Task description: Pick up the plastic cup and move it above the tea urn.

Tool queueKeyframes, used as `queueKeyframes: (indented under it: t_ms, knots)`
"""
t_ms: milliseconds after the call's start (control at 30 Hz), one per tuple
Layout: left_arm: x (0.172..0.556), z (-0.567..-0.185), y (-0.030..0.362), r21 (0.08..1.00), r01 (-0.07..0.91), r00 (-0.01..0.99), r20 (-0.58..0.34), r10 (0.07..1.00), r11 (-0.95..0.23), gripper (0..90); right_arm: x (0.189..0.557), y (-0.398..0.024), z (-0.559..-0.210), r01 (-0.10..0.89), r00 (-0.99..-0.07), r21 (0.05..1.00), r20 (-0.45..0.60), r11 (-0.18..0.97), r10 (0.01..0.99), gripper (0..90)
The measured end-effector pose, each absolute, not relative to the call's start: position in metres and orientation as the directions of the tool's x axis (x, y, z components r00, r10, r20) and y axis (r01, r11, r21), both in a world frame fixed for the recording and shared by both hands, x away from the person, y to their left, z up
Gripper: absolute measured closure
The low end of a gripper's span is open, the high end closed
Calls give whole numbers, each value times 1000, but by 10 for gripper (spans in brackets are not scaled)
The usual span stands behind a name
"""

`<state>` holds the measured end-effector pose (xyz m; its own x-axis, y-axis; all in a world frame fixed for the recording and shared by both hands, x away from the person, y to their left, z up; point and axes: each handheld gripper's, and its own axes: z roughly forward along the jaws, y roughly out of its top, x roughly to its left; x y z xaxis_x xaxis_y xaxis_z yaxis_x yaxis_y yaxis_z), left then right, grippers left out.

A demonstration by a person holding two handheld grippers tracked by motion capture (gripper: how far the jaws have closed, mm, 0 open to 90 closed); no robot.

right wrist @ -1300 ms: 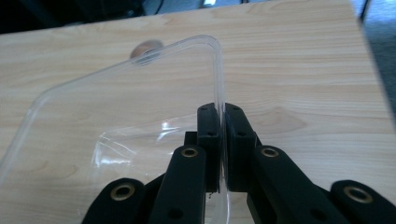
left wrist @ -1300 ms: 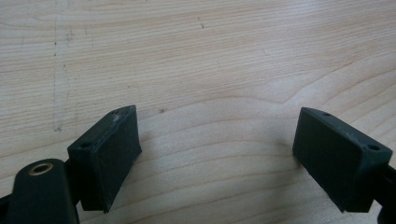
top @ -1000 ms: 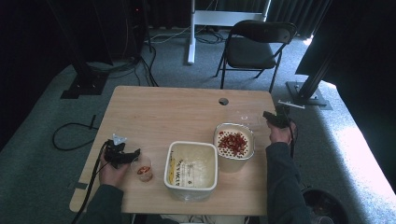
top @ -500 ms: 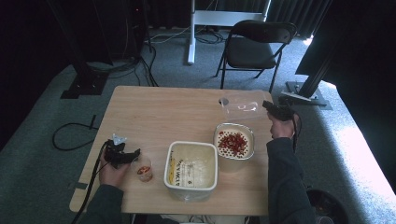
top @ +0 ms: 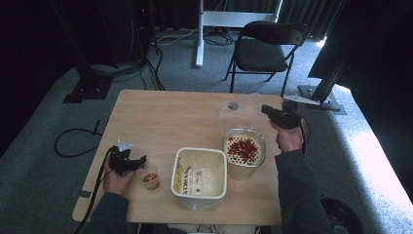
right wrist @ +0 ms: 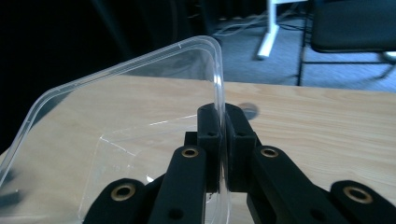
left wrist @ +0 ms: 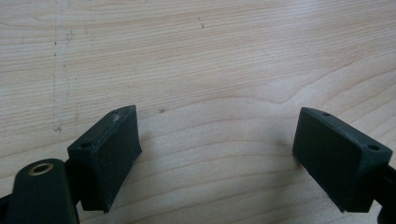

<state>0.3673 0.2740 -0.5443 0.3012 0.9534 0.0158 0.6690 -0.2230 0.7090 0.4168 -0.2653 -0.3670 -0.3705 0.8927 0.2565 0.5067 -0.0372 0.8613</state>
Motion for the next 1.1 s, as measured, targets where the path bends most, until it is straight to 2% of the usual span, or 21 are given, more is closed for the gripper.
queueKeyframes:
  t_ms: [400,800,833,900,1000,1100]
  knots:
    - [367,-544,274,707,671,302,15,953,-223,154,367,-219,-358,489,-577,868,243,91,780,868]
    - [367,-544,274,707,670,303,17,953,-226,154,343,-188,-347,449,-679,869,180,209,712,859]
    - [367,-544,274,708,670,303,17,953,-226,154,341,-186,-347,450,-686,866,179,219,705,834]
    - [367,-544,274,709,669,301,14,954,-222,154,339,-181,-344,432,-741,866,183,250,646,575]
    - [367,-544,274,707,671,303,15,953,-224,154,331,-179,-338,385,-789,892,184,238,586,472]
    - [367,-544,274,705,672,304,14,953,-225,153,325,-182,-332,343,-808,915,172,212,564,473]
